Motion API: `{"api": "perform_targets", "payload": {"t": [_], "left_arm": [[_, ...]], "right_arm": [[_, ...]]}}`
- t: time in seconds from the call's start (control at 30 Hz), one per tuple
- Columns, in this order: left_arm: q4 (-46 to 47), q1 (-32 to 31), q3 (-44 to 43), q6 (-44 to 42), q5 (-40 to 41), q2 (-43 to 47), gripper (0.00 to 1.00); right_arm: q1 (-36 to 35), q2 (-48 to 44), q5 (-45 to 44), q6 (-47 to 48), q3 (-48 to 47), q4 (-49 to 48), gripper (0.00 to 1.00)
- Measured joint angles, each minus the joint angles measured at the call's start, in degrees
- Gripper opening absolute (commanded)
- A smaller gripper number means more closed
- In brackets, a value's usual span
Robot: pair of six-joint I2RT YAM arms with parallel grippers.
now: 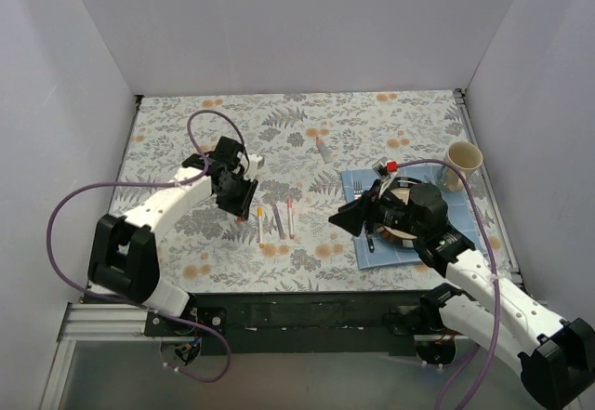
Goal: Insert the pens into the pen caps
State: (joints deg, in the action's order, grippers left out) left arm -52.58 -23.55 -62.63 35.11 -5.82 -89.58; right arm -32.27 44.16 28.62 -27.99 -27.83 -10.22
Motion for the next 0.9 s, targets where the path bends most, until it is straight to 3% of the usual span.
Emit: {"api": "perform_targets", "payload": {"t": [0.23, 0.37, 0.63, 0.9], "left_arm": [[17.2, -0.2, 5.6, 3.5, -13.4, 18.8, 0.0], [26.2, -0.2, 10.2, 9.6, -17.1, 23.0, 0.0], [39.9, 0.2, 14.1, 21.6, -16.1, 23.7, 0.0], [57.9, 0.9, 19.9, 25.9, -27.3, 29.0, 0.0]], "right_arm": [[-0.2, 5.6, -0.8, -0.8, 0.0, -2.3, 0.63], [-0.5, 10.0, -5.9, 1.0, -2.9, -1.5, 0.64], [0.9, 36.5, -25.4, 13.3, -27.8, 4.5, 0.64], [2.8, 61.3, -30.7, 22.7, -46.6, 11.7, 0.62]]}}
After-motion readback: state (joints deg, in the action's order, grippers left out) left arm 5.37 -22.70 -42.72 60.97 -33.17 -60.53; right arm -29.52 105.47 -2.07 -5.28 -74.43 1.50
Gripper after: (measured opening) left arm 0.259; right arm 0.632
